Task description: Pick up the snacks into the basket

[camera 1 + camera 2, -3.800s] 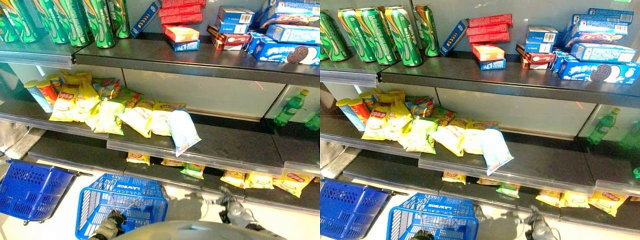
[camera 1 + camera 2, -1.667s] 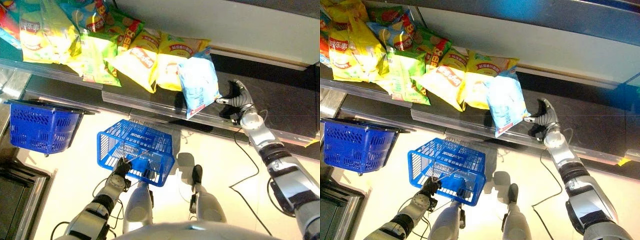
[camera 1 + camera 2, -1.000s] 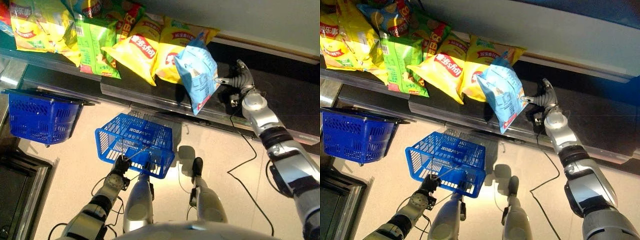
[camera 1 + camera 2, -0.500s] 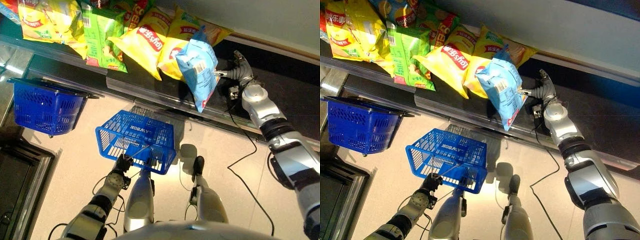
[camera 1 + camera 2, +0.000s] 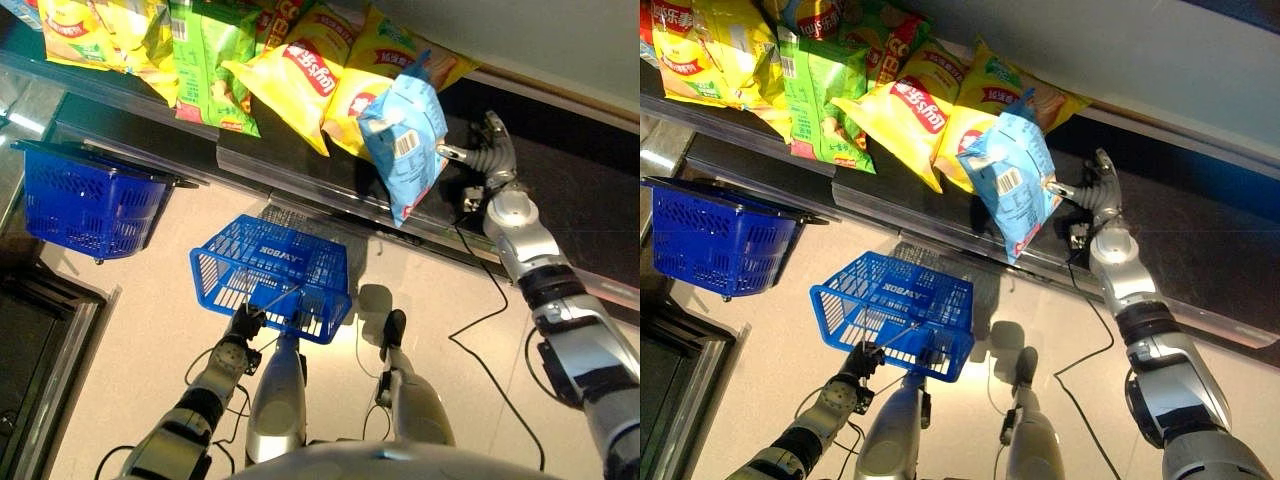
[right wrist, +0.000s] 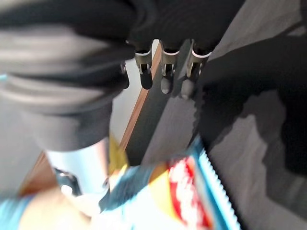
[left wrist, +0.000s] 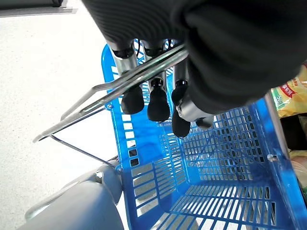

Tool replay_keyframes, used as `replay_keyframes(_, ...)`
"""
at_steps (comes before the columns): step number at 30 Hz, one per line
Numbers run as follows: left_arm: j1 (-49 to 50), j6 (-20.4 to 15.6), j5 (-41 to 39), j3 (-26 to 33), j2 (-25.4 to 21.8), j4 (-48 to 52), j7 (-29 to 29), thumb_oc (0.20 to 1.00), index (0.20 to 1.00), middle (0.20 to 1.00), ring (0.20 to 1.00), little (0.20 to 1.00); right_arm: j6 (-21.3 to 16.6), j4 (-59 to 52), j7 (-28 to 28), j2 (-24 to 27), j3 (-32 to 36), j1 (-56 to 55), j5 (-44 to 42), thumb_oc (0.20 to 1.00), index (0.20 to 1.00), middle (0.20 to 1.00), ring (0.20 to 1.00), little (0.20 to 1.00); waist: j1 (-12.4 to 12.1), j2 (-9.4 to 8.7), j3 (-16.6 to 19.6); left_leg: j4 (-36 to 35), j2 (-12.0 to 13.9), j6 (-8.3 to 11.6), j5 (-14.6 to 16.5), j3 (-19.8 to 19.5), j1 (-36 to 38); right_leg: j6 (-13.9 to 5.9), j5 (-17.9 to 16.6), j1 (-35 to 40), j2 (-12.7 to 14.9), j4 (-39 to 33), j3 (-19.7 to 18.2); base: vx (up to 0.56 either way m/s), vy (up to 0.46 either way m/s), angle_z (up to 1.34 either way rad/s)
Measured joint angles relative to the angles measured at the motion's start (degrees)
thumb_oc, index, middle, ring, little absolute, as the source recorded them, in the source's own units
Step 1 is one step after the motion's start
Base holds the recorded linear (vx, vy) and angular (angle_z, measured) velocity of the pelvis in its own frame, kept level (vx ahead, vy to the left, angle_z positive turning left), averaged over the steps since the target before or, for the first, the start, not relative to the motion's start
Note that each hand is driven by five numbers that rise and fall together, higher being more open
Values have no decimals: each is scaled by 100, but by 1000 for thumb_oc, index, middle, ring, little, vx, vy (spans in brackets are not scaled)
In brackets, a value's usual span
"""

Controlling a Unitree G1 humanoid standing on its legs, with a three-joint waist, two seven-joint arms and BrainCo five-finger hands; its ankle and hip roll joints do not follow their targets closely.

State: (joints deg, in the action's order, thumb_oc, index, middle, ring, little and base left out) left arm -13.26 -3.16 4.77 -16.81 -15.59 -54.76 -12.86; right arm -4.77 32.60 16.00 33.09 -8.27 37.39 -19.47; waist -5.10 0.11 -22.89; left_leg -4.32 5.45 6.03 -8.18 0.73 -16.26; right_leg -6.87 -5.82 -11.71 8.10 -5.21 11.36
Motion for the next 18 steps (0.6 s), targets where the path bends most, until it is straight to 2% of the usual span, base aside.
replay_keyframes(3, -19, 4, -2, 18, -84, 69, -6, 200, 200, 200, 200, 200, -1, -435, 46, 198, 526, -603, -24, 1000, 1000, 1000, 1000, 1000, -62, -49, -67, -1, -18, -8, -22, -7, -2, 0, 0, 13, 15, 0, 12, -4, -2, 1)
replay_keyframes(6, -9, 45, -2, 183, -146, 72, -8, 200, 200, 200, 200, 200, -12, -1017, 82, 248, 966, -1266, -37, 1000, 1000, 1000, 1000, 1000, 82, -131, -114, -8, -32, -11, -24, 5, 30, 0, -1, 44, 30, 0, -4, -1, 0, -1)
replay_keyframes(8, -15, 112, -2, 232, -196, 64, -6, 200, 200, 200, 200, 200, -32, -1166, 75, 261, 1070, -1483, -37, 1000, 1000, 1000, 1000, 1000, 235, -172, -136, -15, -28, -11, -24, 54, 78, -1, -5, 55, 30, 0, -60, -8, -9, -7)
replay_keyframes(12, -36, 182, 1, 235, -196, 68, -4, 200, 200, 200, 200, 200, -70, -1831, -73, 262, 1288, -2162, -36, 1000, 1000, 1000, 1000, 1000, 394, -171, -136, -27, -20, -12, -24, 94, 127, 0, -17, 56, 25, 0, -136, -7, -16, -9)
replay_keyframes(15, -38, 232, 8, 240, -188, 69, -1, 200, 200, 200, 200, 200, -125, -2789, -393, 18, 1443, -2911, -32, 1000, 1000, 1000, 1000, 1000, 476, -172, -136, -48, -14, -12, -23, 161, 167, 0, -21, 57, 23, 0, -159, -2, -23, -6)
replay_keyframes(18, -24, 241, 10, 247, -183, 79, 1, 200, 200, 200, 200, 200, -141, -3037, -586, -143, 1430, -3155, -21, 1000, 1000, 1000, 1000, 1000, 554, -172, -136, -48, -11, -12, -24, 169, 167, 0, -28, 51, 21, 0, -169, -1, -4, -1)
